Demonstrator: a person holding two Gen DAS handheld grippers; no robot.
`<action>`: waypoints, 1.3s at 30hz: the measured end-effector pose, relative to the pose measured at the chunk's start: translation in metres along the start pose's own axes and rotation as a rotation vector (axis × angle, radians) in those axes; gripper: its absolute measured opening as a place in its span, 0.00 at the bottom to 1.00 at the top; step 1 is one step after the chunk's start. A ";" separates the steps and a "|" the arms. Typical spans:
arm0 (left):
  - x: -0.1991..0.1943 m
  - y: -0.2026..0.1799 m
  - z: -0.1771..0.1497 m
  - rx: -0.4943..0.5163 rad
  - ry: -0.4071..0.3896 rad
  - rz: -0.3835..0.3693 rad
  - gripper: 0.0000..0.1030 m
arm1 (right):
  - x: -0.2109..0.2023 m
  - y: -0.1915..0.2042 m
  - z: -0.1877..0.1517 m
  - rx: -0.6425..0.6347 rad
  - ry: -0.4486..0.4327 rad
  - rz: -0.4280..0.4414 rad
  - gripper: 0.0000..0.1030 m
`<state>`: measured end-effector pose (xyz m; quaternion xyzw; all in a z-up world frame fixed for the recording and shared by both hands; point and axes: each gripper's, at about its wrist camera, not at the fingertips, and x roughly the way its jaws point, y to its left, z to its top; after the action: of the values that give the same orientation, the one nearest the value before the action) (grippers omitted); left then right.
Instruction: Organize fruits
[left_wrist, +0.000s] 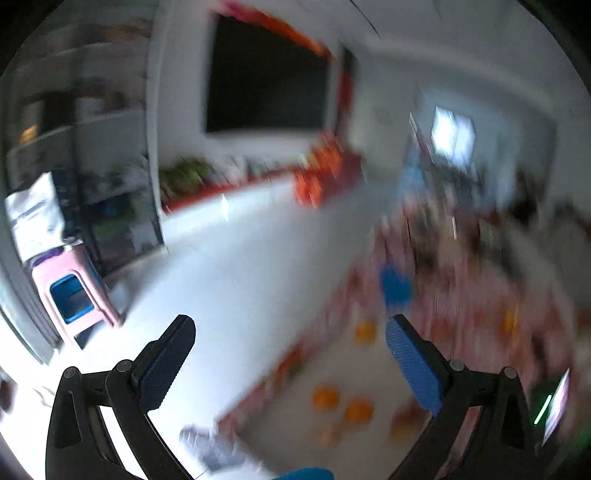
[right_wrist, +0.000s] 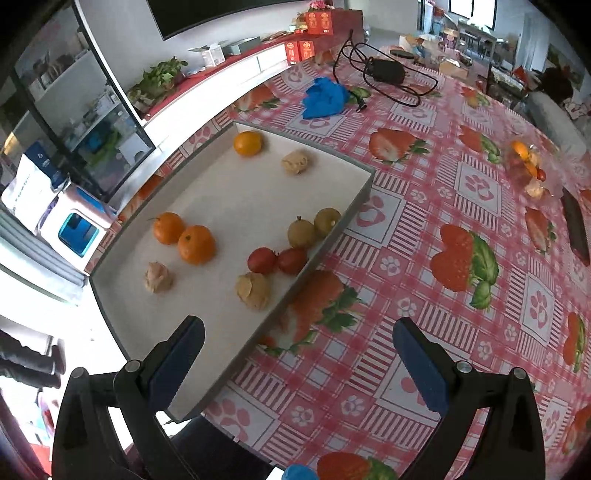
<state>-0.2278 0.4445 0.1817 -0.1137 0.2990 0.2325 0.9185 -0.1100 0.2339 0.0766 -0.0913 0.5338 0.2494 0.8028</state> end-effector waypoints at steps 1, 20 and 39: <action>0.015 -0.009 -0.016 0.043 0.090 -0.027 1.00 | 0.000 -0.003 0.001 0.007 0.002 -0.002 0.99; 0.058 -0.048 -0.095 0.285 0.433 -0.028 1.00 | -0.001 0.003 0.015 -0.026 0.034 -0.042 1.00; 0.057 -0.050 -0.096 0.285 0.434 -0.037 1.00 | 0.004 0.022 0.016 -0.073 0.050 -0.049 1.00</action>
<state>-0.2099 0.3879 0.0743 -0.0357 0.5168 0.1415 0.8436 -0.1065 0.2606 0.0819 -0.1400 0.5419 0.2464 0.7912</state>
